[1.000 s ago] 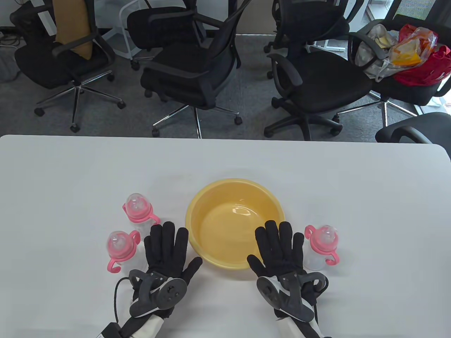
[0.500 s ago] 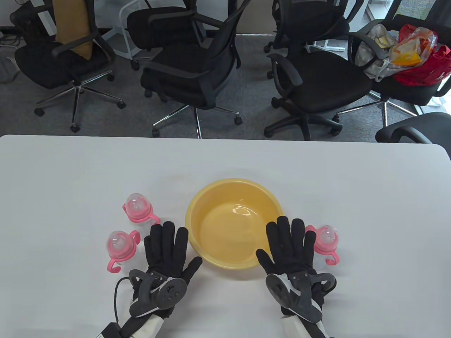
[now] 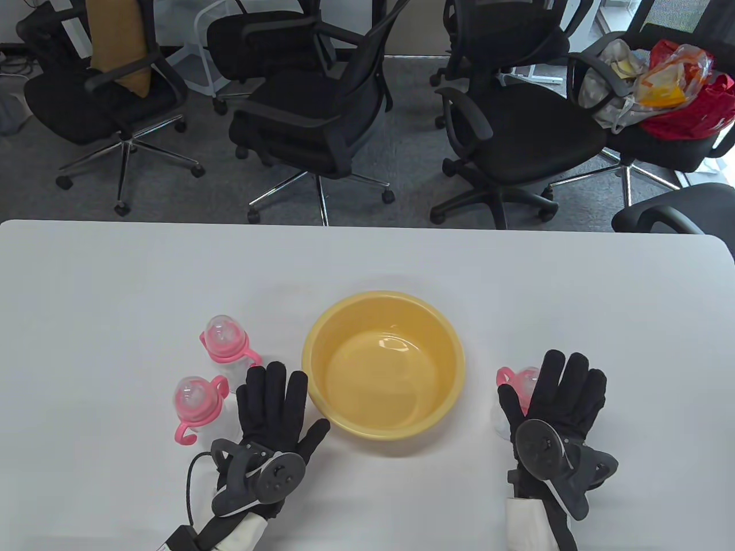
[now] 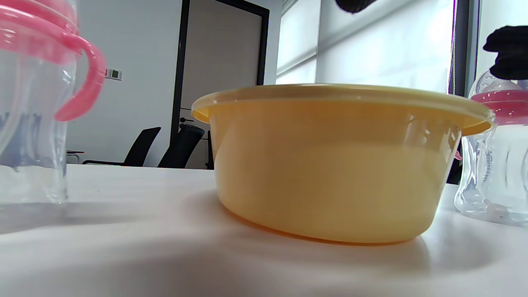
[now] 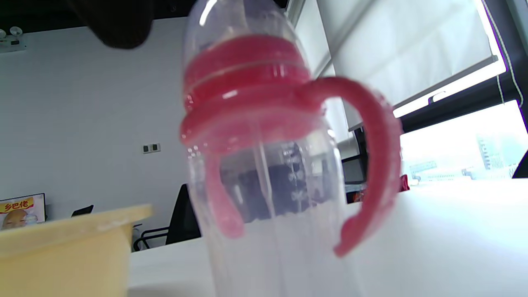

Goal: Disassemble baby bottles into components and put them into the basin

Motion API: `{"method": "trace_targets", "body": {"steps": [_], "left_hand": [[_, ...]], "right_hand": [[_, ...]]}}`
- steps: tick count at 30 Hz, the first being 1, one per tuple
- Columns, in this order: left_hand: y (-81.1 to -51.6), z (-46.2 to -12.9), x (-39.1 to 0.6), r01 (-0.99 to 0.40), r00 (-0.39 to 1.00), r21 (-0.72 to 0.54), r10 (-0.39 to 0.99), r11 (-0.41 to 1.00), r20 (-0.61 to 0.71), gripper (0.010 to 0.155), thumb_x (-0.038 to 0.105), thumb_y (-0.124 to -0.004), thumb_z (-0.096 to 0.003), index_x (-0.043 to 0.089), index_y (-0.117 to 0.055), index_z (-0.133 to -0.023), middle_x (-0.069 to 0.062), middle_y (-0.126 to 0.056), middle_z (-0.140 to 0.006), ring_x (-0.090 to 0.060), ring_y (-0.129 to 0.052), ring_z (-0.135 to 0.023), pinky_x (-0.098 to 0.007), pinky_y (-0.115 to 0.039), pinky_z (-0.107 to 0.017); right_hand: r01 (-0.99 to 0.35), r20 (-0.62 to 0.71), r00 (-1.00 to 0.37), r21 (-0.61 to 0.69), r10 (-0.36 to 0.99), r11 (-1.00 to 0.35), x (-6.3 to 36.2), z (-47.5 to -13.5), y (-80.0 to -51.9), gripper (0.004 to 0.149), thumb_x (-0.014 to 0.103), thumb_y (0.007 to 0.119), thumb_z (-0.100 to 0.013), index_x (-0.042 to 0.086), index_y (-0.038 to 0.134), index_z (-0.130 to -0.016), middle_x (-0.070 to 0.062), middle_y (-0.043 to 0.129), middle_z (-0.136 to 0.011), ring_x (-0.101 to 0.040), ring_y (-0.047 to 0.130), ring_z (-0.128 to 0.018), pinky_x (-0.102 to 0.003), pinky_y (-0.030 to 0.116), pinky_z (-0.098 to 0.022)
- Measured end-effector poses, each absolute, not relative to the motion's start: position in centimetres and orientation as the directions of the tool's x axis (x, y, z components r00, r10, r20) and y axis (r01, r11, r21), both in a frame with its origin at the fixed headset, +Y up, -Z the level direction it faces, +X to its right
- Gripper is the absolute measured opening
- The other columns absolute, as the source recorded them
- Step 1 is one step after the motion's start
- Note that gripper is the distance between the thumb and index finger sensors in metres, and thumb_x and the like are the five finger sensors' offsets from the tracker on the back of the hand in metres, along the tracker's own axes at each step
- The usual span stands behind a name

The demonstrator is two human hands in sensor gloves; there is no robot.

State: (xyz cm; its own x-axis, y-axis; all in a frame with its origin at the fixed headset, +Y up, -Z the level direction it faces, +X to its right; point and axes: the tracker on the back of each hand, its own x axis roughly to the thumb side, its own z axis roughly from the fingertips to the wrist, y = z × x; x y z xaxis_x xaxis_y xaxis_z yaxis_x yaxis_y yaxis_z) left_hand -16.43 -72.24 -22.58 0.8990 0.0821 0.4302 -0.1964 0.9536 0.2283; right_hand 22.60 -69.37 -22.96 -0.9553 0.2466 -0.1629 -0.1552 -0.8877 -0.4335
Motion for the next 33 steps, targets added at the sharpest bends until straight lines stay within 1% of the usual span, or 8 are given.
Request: {"method": "trace_targets", "body": {"steps": [2, 6, 7, 10, 15, 20, 26, 33], "left_hand": [[-72.2, -22.6, -16.4, -0.198, 0.898, 0.228, 0.083, 0.953, 0.432, 0.081, 0.05, -0.054, -0.0664, 0.004, -0.012, -0.119, -0.039, -0.016, -0.119, -0.063, -0.011, -0.102, -0.076, -0.023, -0.071], [-72.3, -22.6, -16.4, -0.208, 0.893, 0.232, 0.088, 0.95, 0.441, 0.081, 0.049, -0.054, -0.0662, 0.003, -0.013, -0.119, -0.04, -0.02, -0.119, -0.064, -0.015, -0.103, -0.075, -0.027, -0.072], [-72.3, -22.6, -16.3, -0.212, 0.89, 0.231, 0.09, 0.95, 0.446, 0.081, 0.049, -0.054, -0.0662, 0.003, -0.014, -0.119, -0.04, -0.021, -0.119, -0.065, -0.017, -0.103, -0.075, -0.03, -0.073], [-72.2, -22.8, -15.9, -0.232, 0.881, 0.224, 0.107, 0.946, 0.461, 0.08, 0.048, -0.056, -0.0659, 0.002, -0.017, -0.119, -0.041, -0.029, -0.119, -0.066, -0.027, -0.103, -0.074, -0.041, -0.073], [-71.2, -22.9, -14.7, -0.307, 0.852, 0.215, 0.167, 0.927, 0.497, 0.079, 0.047, -0.058, -0.0653, 0.0, -0.024, -0.119, -0.04, -0.041, -0.118, -0.067, -0.042, -0.103, -0.072, -0.052, -0.071], [-68.5, -22.9, -12.8, -0.445, 0.787, 0.208, 0.269, 0.871, 0.555, 0.078, 0.046, -0.061, -0.0647, -0.001, -0.03, -0.119, -0.038, -0.049, -0.117, -0.066, -0.05, -0.102, -0.07, -0.058, -0.07], [-65.0, -22.4, -10.0, -0.659, 0.616, 0.134, 0.429, 0.74, 0.66, 0.079, 0.044, -0.065, -0.0635, -0.002, -0.033, -0.119, -0.036, -0.053, -0.116, -0.064, -0.054, -0.101, -0.068, -0.06, -0.07], [-62.9, -20.7, -7.8, -0.761, 0.416, 0.005, 0.483, 0.648, 0.77, 0.083, 0.045, -0.07, -0.0618, -0.001, -0.031, -0.119, -0.033, -0.052, -0.118, -0.063, -0.052, -0.103, -0.068, -0.059, -0.072]], "right_hand": [[-0.193, -0.155, -0.949, -0.403, 0.274, -0.895, 22.8, -23.3, -70.0, 0.087, 0.053, 0.068, -0.057, 0.015, 0.015, -0.115, -0.033, 0.021, -0.116, -0.062, 0.03, -0.096, -0.068, 0.039, -0.072], [-0.278, -0.125, -0.926, -0.412, 0.356, -0.868, 23.0, -23.8, -70.9, 0.091, 0.045, 0.074, -0.056, 0.014, 0.007, -0.109, -0.033, 0.038, -0.11, -0.056, 0.056, -0.092, -0.063, 0.058, -0.069], [-0.274, -0.128, -0.925, -0.426, 0.357, -0.862, 23.0, -23.8, -70.9, 0.091, 0.045, 0.075, -0.056, 0.014, 0.008, -0.109, -0.031, 0.041, -0.109, -0.051, 0.065, -0.09, -0.058, 0.065, -0.067], [-0.224, -0.115, -0.945, -0.462, 0.308, -0.858, 22.8, -23.7, -70.7, 0.093, 0.046, 0.078, -0.053, 0.01, 0.013, -0.109, -0.026, 0.049, -0.108, -0.047, 0.071, -0.087, -0.054, 0.071, -0.065], [-0.222, -0.072, -0.951, -0.519, 0.301, -0.826, 22.4, -22.9, -69.1, 0.094, 0.045, 0.08, -0.052, 0.005, 0.016, -0.109, -0.024, 0.051, -0.108, -0.047, 0.072, -0.087, -0.054, 0.07, -0.065], [-0.166, -0.017, -0.975, -0.606, 0.222, -0.778, 20.7, -21.3, -66.4, 0.095, 0.047, 0.08, -0.052, 0.003, 0.018, -0.109, -0.024, 0.053, -0.108, -0.046, 0.074, -0.086, -0.053, 0.071, -0.064], [-0.141, 0.075, -0.99, -0.669, 0.123, -0.73, 17.3, -19.5, -64.6, 0.098, 0.048, 0.081, -0.051, 0.002, 0.017, -0.11, -0.021, 0.053, -0.109, -0.043, 0.074, -0.088, -0.052, 0.07, -0.066], [-0.147, 0.197, -0.98, -0.685, 0.014, -0.713, 13.8, -18.7, -64.2, 0.099, 0.049, 0.081, -0.05, 0.003, 0.016, -0.11, -0.017, 0.053, -0.111, -0.04, 0.073, -0.09, -0.05, 0.07, -0.067]]}}
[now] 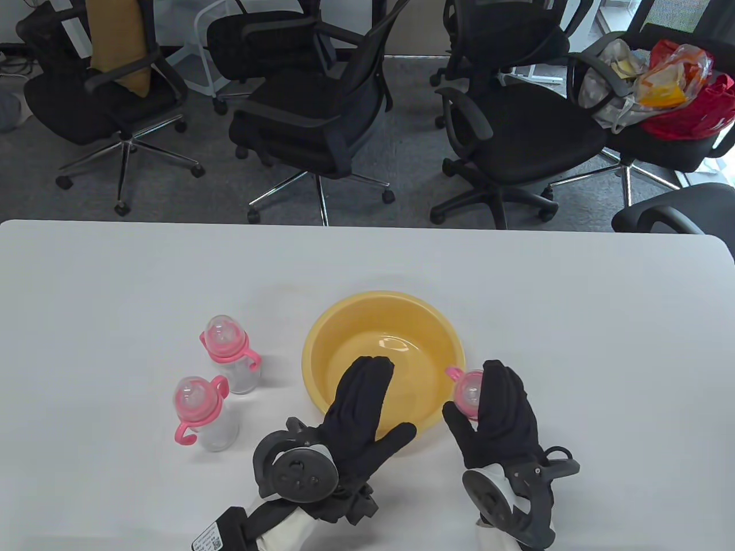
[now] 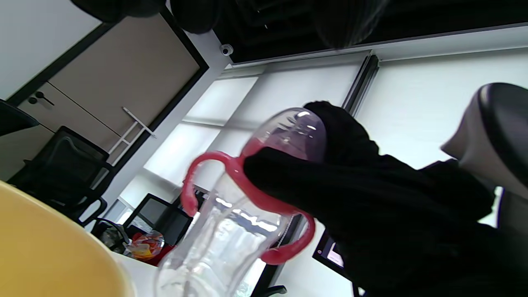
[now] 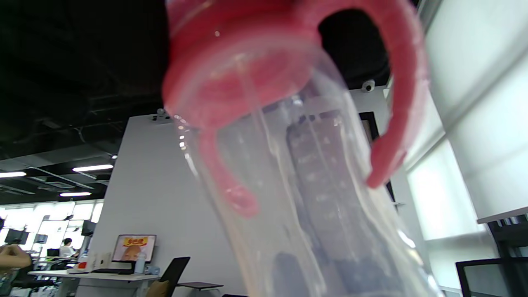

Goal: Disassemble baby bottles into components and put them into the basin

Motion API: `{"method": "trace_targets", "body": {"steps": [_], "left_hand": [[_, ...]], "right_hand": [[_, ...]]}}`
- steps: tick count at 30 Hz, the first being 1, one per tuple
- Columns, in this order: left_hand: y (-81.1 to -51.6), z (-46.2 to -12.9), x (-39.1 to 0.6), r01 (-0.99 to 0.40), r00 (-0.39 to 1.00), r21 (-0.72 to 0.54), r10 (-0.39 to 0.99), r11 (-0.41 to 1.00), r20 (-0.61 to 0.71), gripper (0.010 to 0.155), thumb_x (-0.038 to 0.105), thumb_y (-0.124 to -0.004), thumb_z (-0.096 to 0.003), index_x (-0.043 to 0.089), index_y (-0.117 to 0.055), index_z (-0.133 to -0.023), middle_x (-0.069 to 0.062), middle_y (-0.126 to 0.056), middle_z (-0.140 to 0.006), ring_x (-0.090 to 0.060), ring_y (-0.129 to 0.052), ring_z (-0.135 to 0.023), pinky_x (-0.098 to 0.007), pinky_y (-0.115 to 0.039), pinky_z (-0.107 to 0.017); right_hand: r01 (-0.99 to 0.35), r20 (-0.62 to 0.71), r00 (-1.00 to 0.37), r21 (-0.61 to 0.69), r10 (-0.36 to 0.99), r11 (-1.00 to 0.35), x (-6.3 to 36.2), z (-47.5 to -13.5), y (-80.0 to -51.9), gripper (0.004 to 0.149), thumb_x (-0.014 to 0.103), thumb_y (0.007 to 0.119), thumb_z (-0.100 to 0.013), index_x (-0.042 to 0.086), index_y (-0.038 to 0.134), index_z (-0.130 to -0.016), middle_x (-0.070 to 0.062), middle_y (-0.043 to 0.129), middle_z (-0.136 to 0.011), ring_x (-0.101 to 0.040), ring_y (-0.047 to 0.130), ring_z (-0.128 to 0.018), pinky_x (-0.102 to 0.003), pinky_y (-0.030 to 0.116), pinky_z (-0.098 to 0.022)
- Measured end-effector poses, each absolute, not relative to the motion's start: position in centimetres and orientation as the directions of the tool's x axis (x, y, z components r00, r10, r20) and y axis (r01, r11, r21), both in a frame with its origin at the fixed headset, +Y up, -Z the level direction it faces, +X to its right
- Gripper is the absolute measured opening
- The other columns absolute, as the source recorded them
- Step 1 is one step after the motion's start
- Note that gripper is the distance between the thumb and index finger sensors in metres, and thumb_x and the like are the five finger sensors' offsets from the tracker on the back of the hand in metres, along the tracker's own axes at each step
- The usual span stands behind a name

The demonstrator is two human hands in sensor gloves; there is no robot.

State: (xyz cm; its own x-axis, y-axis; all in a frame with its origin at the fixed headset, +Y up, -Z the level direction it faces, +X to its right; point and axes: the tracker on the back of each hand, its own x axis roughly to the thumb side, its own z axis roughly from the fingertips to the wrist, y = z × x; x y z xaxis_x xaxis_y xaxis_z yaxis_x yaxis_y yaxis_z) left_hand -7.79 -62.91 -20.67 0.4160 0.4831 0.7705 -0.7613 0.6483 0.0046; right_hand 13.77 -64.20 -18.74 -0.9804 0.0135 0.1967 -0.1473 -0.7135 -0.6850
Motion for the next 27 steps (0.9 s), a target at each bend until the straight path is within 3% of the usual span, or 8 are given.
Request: {"method": "trace_targets", "body": {"steps": [9, 12, 16, 18, 22, 27], "left_hand": [[-63.6, -20.1, -7.0, -0.674, 0.447, 0.043, 0.361, 0.737, 0.819, 0.083, 0.038, -0.079, -0.0584, 0.002, -0.034, -0.119, -0.027, -0.057, -0.117, -0.059, -0.055, -0.104, -0.067, -0.058, -0.073], [-63.4, -20.3, -7.5, -0.691, 0.445, 0.071, 0.346, 0.72, 0.826, 0.085, 0.039, -0.081, -0.0563, 0.001, -0.037, -0.118, -0.028, -0.06, -0.115, -0.057, -0.062, -0.102, -0.065, -0.062, -0.072], [-63.4, -20.2, -7.5, -0.683, 0.448, 0.088, 0.32, 0.725, 0.835, 0.087, 0.04, -0.082, -0.0555, 0.001, -0.036, -0.118, -0.03, -0.063, -0.113, -0.056, -0.066, -0.101, -0.064, -0.063, -0.073], [-63.4, -20.0, -7.5, -0.662, 0.471, 0.16, 0.24, 0.732, 0.849, 0.086, 0.04, -0.081, -0.0555, 0.001, -0.037, -0.118, -0.032, -0.066, -0.11, -0.052, -0.077, -0.095, -0.06, -0.067, -0.072], [-63.4, -19.8, -7.5, -0.652, 0.494, 0.239, 0.165, 0.719, 0.853, 0.083, 0.043, -0.079, -0.056, 0.001, -0.039, -0.116, -0.031, -0.067, -0.109, -0.05, -0.08, -0.093, -0.058, -0.071, -0.07], [-63.5, -20.5, -8.1, -0.716, 0.482, 0.213, 0.249, 0.665, 0.84, 0.085, 0.045, -0.076, -0.0565, -0.002, -0.036, -0.115, -0.03, -0.069, -0.108, -0.048, -0.082, -0.09, -0.056, -0.074, -0.068]], "right_hand": [[-0.258, 0.405, -0.912, -0.687, -0.063, -0.679, 9.2, -17.3, -64.5, 0.104, 0.051, 0.082, -0.048, -0.001, 0.014, -0.108, -0.015, 0.054, -0.11, -0.037, 0.074, -0.092, -0.046, 0.071, -0.069], [-0.217, 0.378, -0.918, -0.732, -0.119, -0.646, 8.6, -17.1, -64.5, 0.104, 0.051, 0.081, -0.047, -0.002, 0.015, -0.107, -0.015, 0.055, -0.109, -0.036, 0.076, -0.091, -0.045, 0.072, -0.069], [-0.27, 0.416, -0.905, -0.721, -0.087, -0.638, 8.6, -17.1, -64.7, 0.104, 0.05, 0.082, -0.047, -0.002, 0.016, -0.107, -0.017, 0.055, -0.108, -0.037, 0.076, -0.09, -0.046, 0.072, -0.069], [-0.274, 0.42, -0.904, -0.722, -0.087, -0.635, 8.6, -17.2, -64.8, 0.104, 0.05, 0.082, -0.047, -0.002, 0.015, -0.107, -0.017, 0.055, -0.109, -0.036, 0.076, -0.091, -0.046, 0.071, -0.07], [-0.304, 0.439, -0.896, -0.722, -0.072, -0.621, 8.6, -17.2, -64.9, 0.104, 0.05, 0.08, -0.049, -0.001, 0.011, -0.107, -0.018, 0.05, -0.11, -0.036, 0.072, -0.093, -0.046, 0.069, -0.072], [-0.333, 0.446, -0.895, -0.704, -0.026, -0.627, 9.0, -17.3, -65.5, 0.103, 0.051, 0.074, -0.052, 0.0, 0.004, -0.106, -0.024, 0.037, -0.113, -0.047, 0.054, -0.098, -0.057, 0.054, -0.075]]}}
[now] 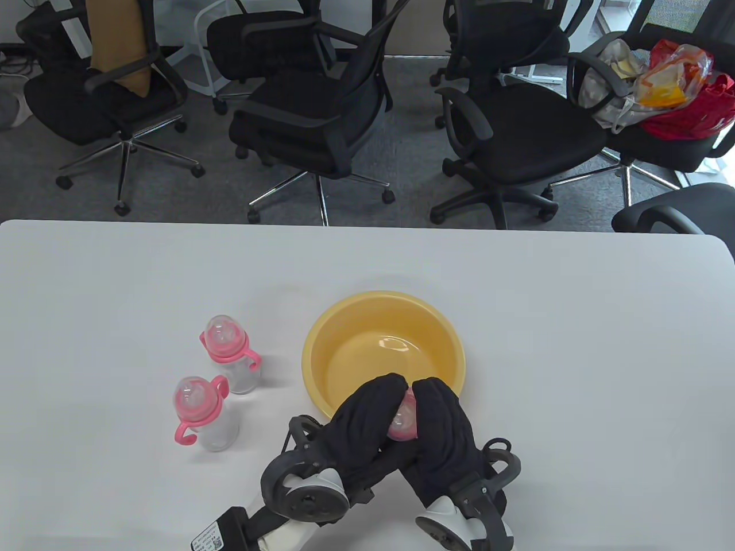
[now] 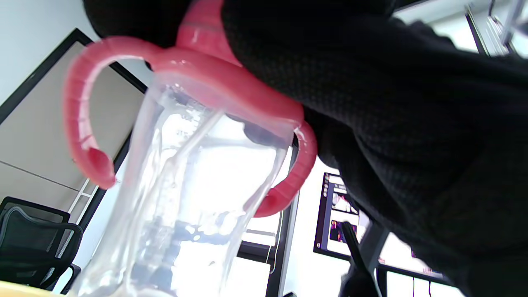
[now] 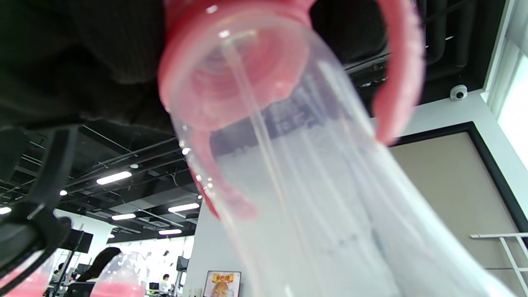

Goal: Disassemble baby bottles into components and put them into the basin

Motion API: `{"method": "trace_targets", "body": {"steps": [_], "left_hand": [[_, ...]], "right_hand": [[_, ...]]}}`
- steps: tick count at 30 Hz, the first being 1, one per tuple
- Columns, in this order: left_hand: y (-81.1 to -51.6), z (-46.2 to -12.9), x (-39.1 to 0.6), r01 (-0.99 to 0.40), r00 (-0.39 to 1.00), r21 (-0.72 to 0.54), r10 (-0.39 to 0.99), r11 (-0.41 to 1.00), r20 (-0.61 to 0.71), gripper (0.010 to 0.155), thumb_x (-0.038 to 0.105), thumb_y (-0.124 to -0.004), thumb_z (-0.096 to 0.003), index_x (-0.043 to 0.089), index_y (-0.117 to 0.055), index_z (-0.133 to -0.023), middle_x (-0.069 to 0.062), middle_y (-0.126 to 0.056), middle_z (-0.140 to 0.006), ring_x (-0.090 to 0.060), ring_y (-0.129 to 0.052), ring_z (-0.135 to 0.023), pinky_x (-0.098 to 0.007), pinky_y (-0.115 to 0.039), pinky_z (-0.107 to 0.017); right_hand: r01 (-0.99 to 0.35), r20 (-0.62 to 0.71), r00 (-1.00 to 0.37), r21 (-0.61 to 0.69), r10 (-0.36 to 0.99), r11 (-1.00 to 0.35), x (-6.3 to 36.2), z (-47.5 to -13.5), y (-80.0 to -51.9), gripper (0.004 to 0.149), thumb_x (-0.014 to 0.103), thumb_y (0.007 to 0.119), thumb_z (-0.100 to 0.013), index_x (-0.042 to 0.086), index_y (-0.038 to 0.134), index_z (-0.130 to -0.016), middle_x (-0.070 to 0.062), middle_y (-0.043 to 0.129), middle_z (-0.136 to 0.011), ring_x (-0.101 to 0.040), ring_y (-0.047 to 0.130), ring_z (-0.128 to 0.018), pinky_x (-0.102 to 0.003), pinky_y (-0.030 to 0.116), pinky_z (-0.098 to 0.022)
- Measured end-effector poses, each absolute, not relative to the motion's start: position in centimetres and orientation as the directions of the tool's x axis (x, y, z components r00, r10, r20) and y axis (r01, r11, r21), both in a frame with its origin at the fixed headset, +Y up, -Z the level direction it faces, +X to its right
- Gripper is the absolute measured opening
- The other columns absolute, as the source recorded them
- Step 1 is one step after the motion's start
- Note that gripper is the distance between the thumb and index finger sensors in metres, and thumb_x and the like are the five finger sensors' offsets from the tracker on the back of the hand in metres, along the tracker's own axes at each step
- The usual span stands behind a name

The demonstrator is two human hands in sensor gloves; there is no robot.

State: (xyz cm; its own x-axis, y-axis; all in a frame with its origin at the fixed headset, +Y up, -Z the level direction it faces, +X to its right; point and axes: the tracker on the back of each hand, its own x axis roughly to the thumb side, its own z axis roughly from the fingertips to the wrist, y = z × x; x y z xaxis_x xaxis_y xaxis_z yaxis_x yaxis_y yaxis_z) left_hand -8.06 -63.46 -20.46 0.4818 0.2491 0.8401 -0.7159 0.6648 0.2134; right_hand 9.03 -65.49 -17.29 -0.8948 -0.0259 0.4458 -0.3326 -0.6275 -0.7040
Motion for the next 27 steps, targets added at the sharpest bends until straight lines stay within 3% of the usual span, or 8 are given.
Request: {"method": "trace_targets", "body": {"steps": [5, 13, 16, 18, 20, 23, 25, 27], "left_hand": [[-63.0, -22.2, -10.6, -0.817, 0.436, 0.157, 0.416, 0.556, 0.798, 0.086, 0.046, -0.075, -0.0566, -0.003, -0.035, -0.115, -0.029, -0.069, -0.107, -0.048, -0.083, -0.09, -0.056, -0.075, -0.067], [-63.3, -24.3, -14.0, -0.96, 0.187, -0.018, 0.684, 0.281, 0.705, 0.088, 0.047, -0.075, -0.0568, -0.005, -0.034, -0.114, -0.03, -0.072, -0.104, -0.047, -0.086, -0.086, -0.055, -0.078, -0.064], [-63.5, -24.6, -14.1, -0.959, 0.162, -0.057, 0.699, 0.279, 0.696, 0.09, 0.047, -0.077, -0.0564, -0.005, -0.033, -0.115, -0.029, -0.072, -0.104, -0.047, -0.086, -0.086, -0.055, -0.078, -0.064], [-63.8, -24.8, -13.9, -0.956, 0.153, -0.077, 0.705, 0.284, 0.692, 0.09, 0.048, -0.077, -0.0564, -0.005, -0.033, -0.115, -0.028, -0.073, -0.104, -0.046, -0.086, -0.086, -0.054, -0.079, -0.064], [-64.3, -25.0, -13.6, -0.961, 0.117, -0.108, 0.726, 0.256, 0.678, 0.091, 0.048, -0.075, -0.0578, -0.006, -0.03, -0.115, -0.028, -0.071, -0.106, -0.046, -0.085, -0.088, -0.054, -0.077, -0.066], [-65.6, -25.5, -13.1, -0.975, -0.019, -0.192, 0.827, 0.108, 0.561, 0.086, 0.044, -0.069, -0.0623, -0.007, -0.024, -0.115, -0.033, -0.058, -0.111, -0.052, -0.074, -0.095, -0.061, -0.066, -0.07], [-66.6, -25.6, -12.6, -0.967, -0.173, -0.243, 0.884, -0.07, 0.435, 0.09, 0.044, -0.069, -0.0625, -0.008, -0.018, -0.114, -0.036, -0.048, -0.113, -0.057, -0.062, -0.099, -0.067, -0.055, -0.071], [-67.1, -25.6, -12.6, -0.971, -0.203, -0.199, 0.895, -0.132, 0.397, 0.096, 0.048, -0.072, -0.0608, -0.01, -0.015, -0.112, -0.038, -0.045, -0.111, -0.059, -0.062, -0.097, -0.07, -0.053, -0.069]], "right_hand": [[-0.309, 0.403, -0.915, -0.655, 0.027, -0.69, 10.7, -18.3, -66.8, 0.106, 0.056, 0.071, -0.051, 0.0, 0.001, -0.106, -0.028, 0.027, -0.114, -0.054, 0.041, -0.099, -0.063, 0.044, -0.075], [-0.291, 0.379, -0.919, -0.461, 0.111, -0.838, 10.8, -20.3, -68.7, 0.111, 0.061, 0.071, -0.049, -0.003, 0.0, -0.107, -0.031, 0.025, -0.115, -0.059, 0.037, -0.099, -0.068, 0.042, -0.074], [-0.308, 0.36, -0.924, -0.503, 0.128, -0.808, 10.5, -20.1, -68.7, 0.109, 0.059, 0.073, -0.049, -0.003, 0.005, -0.108, -0.031, 0.033, -0.113, -0.057, 0.05, -0.096, -0.065, 0.053, -0.072], [-0.299, 0.335, -0.934, -0.544, 0.124, -0.784, 10.5, -20.0, -68.7, 0.1, 0.054, 0.078, -0.049, 0.0, 0.019, -0.11, -0.026, 0.049, -0.108, -0.05, 0.066, -0.089, -0.057, 0.066, -0.068], [-0.273, 0.333, -0.939, -0.552, 0.092, -0.788, 10.6, -19.9, -68.7, 0.095, 0.054, 0.08, -0.048, 0.002, 0.029, -0.11, -0.025, 0.052, -0.106, -0.048, 0.07, -0.083, -0.054, 0.071, -0.065], [-0.23, 0.307, -0.951, -0.591, 0.048, -0.773, 10.6, -19.6, -68.6, 0.094, 0.057, 0.081, -0.047, 0.005, 0.034, -0.11, -0.021, 0.055, -0.106, -0.048, 0.07, -0.084, -0.054, 0.071, -0.066], [-0.151, 0.28, -0.959, -0.632, -0.042, -0.76, 10.1, -19.4, -68.7, 0.094, 0.056, 0.081, -0.047, 0.004, 0.035, -0.11, -0.022, 0.054, -0.106, -0.049, 0.069, -0.085, -0.055, 0.07, -0.066], [-0.081, 0.264, -0.955, -0.666, -0.133, -0.741, 9.4, -18.9, -68.7, 0.094, 0.054, 0.082, -0.047, 0.002, 0.035, -0.109, -0.024, 0.054, -0.106, -0.05, 0.069, -0.086, -0.054, 0.071, -0.067]]}}
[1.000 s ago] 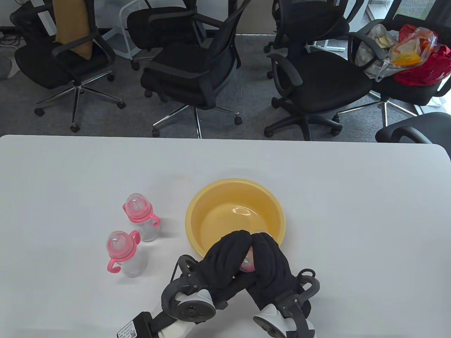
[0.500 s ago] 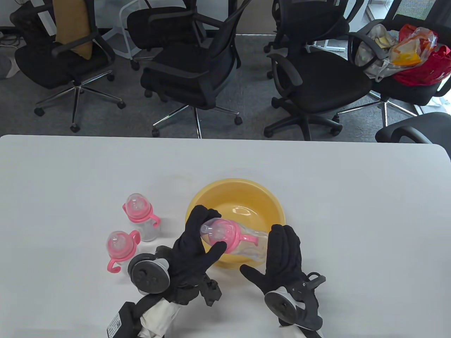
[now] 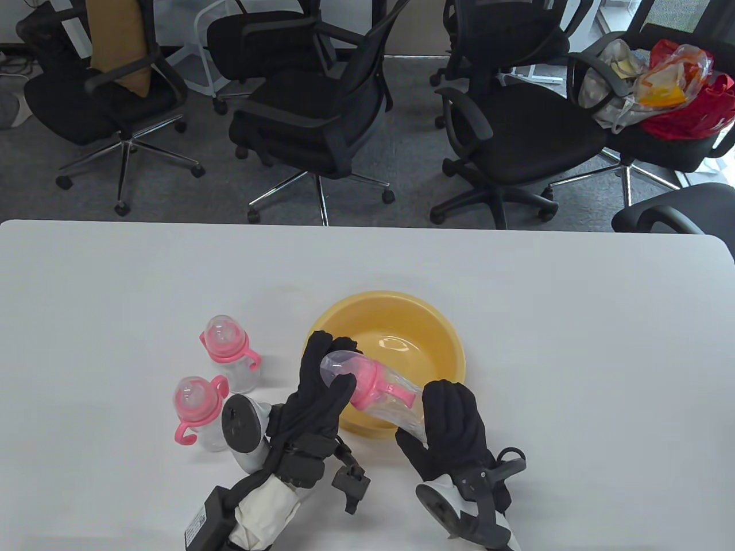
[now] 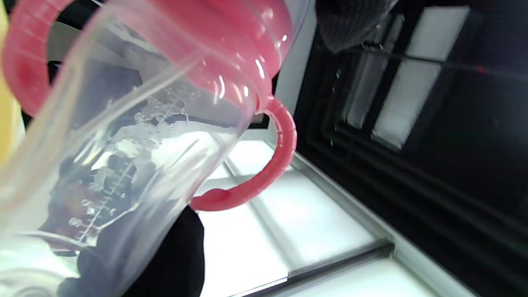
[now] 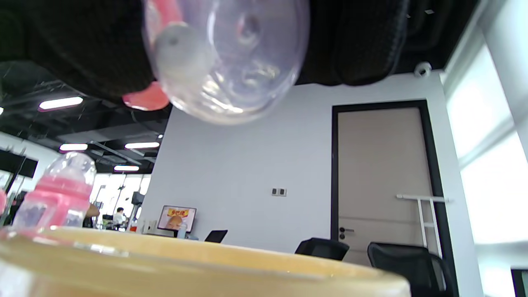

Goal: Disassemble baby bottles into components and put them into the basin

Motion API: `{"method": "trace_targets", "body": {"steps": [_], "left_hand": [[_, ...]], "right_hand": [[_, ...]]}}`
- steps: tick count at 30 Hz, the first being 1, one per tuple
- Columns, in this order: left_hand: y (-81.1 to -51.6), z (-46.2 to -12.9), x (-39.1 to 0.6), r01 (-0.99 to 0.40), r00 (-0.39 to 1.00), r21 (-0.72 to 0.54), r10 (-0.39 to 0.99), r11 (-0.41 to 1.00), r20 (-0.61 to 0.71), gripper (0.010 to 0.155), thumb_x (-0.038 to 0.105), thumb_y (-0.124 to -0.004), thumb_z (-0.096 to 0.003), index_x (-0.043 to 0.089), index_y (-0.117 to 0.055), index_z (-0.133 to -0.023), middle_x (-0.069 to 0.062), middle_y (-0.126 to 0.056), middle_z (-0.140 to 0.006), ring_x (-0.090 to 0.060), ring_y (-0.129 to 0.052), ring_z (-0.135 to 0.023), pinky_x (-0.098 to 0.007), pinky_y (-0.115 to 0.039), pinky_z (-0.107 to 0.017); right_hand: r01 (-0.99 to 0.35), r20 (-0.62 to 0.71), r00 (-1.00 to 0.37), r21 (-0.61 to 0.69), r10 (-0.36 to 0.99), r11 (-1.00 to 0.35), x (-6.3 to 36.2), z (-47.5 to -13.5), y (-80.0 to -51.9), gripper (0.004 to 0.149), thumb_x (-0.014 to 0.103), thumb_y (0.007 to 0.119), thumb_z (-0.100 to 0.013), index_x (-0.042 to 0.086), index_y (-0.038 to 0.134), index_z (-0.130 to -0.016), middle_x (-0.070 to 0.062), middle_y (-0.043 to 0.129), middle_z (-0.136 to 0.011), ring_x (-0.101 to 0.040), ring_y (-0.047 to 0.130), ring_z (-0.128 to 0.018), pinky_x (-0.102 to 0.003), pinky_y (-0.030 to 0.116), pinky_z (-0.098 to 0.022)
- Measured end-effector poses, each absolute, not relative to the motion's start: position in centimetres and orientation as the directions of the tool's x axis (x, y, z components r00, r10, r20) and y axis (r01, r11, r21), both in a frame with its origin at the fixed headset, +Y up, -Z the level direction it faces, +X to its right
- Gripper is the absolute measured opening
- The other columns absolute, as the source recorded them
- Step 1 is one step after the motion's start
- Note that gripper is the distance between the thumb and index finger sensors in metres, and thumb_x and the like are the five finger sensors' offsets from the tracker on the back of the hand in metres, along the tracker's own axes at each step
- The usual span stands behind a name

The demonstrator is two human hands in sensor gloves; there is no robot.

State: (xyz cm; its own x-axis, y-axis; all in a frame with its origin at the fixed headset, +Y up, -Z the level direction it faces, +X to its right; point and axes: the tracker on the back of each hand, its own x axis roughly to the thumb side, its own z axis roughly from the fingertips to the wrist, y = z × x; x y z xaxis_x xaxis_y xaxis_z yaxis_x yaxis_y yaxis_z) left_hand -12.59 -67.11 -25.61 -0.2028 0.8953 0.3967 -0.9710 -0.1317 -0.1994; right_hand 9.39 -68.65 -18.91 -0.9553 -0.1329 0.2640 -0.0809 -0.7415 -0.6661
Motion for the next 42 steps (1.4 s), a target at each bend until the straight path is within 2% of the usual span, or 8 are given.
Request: {"method": "trace_targets", "body": {"steps": [5, 12, 24, 29, 32, 34, 38, 42], "left_hand": [[-67.7, -26.0, -13.8, -0.99, -0.135, -0.098, 0.912, -0.105, 0.388, 0.09, 0.045, -0.077, -0.0599, -0.012, -0.028, -0.11, -0.026, -0.065, -0.102, -0.047, -0.081, -0.087, -0.065, -0.067, -0.064], [-68.3, -26.9, -14.2, -0.994, -0.098, -0.092, 0.909, -0.066, 0.404, 0.082, 0.043, -0.079, -0.0559, -0.009, -0.042, -0.107, -0.024, -0.072, -0.094, -0.043, -0.086, -0.079, -0.063, -0.076, -0.06], [-68.6, -27.3, -14.3, -0.994, -0.073, -0.105, 0.904, -0.031, 0.421, 0.076, 0.044, -0.08, -0.0537, -0.007, -0.051, -0.103, -0.023, -0.076, -0.091, -0.041, -0.089, -0.074, -0.062, -0.078, -0.059], [-68.4, -27.8, -14.6, -0.982, -0.113, -0.185, 0.877, -0.027, 0.467, 0.077, 0.046, -0.081, -0.0518, -0.003, -0.053, -0.105, -0.02, -0.08, -0.092, -0.037, -0.092, -0.075, -0.06, -0.08, -0.061], [-67.9, -28.3, -15.3, -0.932, -0.29, -0.331, 0.854, -0.149, 0.431, 0.077, 0.047, -0.08, -0.0537, 0.002, -0.049, -0.108, -0.016, -0.077, -0.097, -0.034, -0.091, -0.08, -0.057, -0.08, -0.064], [-67.6, -28.1, -15.8, -0.932, -0.311, -0.314, 0.845, -0.181, 0.435, 0.078, 0.048, -0.076, -0.0581, 0.004, -0.042, -0.112, -0.015, -0.071, -0.103, -0.035, -0.085, -0.088, -0.058, -0.073, -0.069], [-67.1, -28.0, -16.3, -0.972, -0.187, -0.216, 0.849, -0.088, 0.494, 0.077, 0.046, -0.067, -0.0635, 0.001, -0.032, -0.114, -0.02, -0.06, -0.111, -0.042, -0.075, -0.097, -0.06, -0.065, -0.072], [-67.5, -28.3, -16.4, -0.977, -0.201, -0.159, 0.876, -0.144, 0.439, 0.075, 0.042, -0.064, -0.0653, -0.002, -0.027, -0.113, -0.025, -0.052, -0.112, -0.048, -0.068, -0.099, -0.063, -0.06, -0.072]], "right_hand": [[-0.109, 0.334, -0.93, -0.652, -0.155, -0.75, 8.3, -18.3, -68.6, 0.095, 0.052, 0.083, -0.046, -0.001, 0.035, -0.109, -0.027, 0.055, -0.104, -0.05, 0.073, -0.083, -0.052, 0.075, -0.065], [-0.364, 0.524, -0.841, -0.367, 0.132, -0.856, 10.1, -19.6, -68.1, 0.095, 0.056, 0.083, -0.044, 0.002, 0.042, -0.109, -0.023, 0.063, -0.103, -0.045, 0.08, -0.076, -0.049, 0.082, -0.058], [-0.486, 0.568, -0.757, -0.156, 0.324, -0.86, 11.3, -20.8, -68.0, 0.095, 0.058, 0.083, -0.043, 0.001, 0.045, -0.109, -0.023, 0.068, -0.101, -0.043, 0.084, -0.073, -0.047, 0.085, -0.054], [-0.593, 0.573, -0.638, 0.06, 0.514, -0.803, 12.6, -22.1, -68.5, 0.094, 0.061, 0.081, -0.044, 0.001, 0.048, -0.109, -0.022, 0.071, -0.101, -0.041, 0.087, -0.072, -0.044, 0.087, -0.053], [-0.761, 0.512, -0.371, 0.311, 0.775, -0.569, 13.5, -22.7, -69.3, 0.094, 0.056, 0.084, -0.046, -0.001, 0.046, -0.11, -0.027, 0.069, -0.101, -0.046, 0.083, -0.073, -0.05, 0.083, -0.055], [-0.789, 0.495, -0.348, 0.304, 0.796, -0.534, 14.2, -23.0, -69.5, 0.094, 0.056, 0.083, -0.046, -0.001, 0.046, -0.11, -0.027, 0.068, -0.102, -0.047, 0.082, -0.074, -0.05, 0.082, -0.056], [-0.775, 0.459, -0.395, 0.299, 0.796, -0.557, 15.8, -23.5, -69.9, 0.093, 0.058, 0.08, -0.048, -0.001, 0.044, -0.111, -0.026, 0.067, -0.103, -0.045, 0.082, -0.074, -0.049, 0.081, -0.056], [-0.832, 0.397, -0.325, 0.312, 0.858, -0.459, 17.3, -24.0, -70.7, 0.093, 0.058, 0.079, -0.049, -0.001, 0.043, -0.111, -0.026, 0.066, -0.103, -0.045, 0.081, -0.075, -0.049, 0.081, -0.057]]}}
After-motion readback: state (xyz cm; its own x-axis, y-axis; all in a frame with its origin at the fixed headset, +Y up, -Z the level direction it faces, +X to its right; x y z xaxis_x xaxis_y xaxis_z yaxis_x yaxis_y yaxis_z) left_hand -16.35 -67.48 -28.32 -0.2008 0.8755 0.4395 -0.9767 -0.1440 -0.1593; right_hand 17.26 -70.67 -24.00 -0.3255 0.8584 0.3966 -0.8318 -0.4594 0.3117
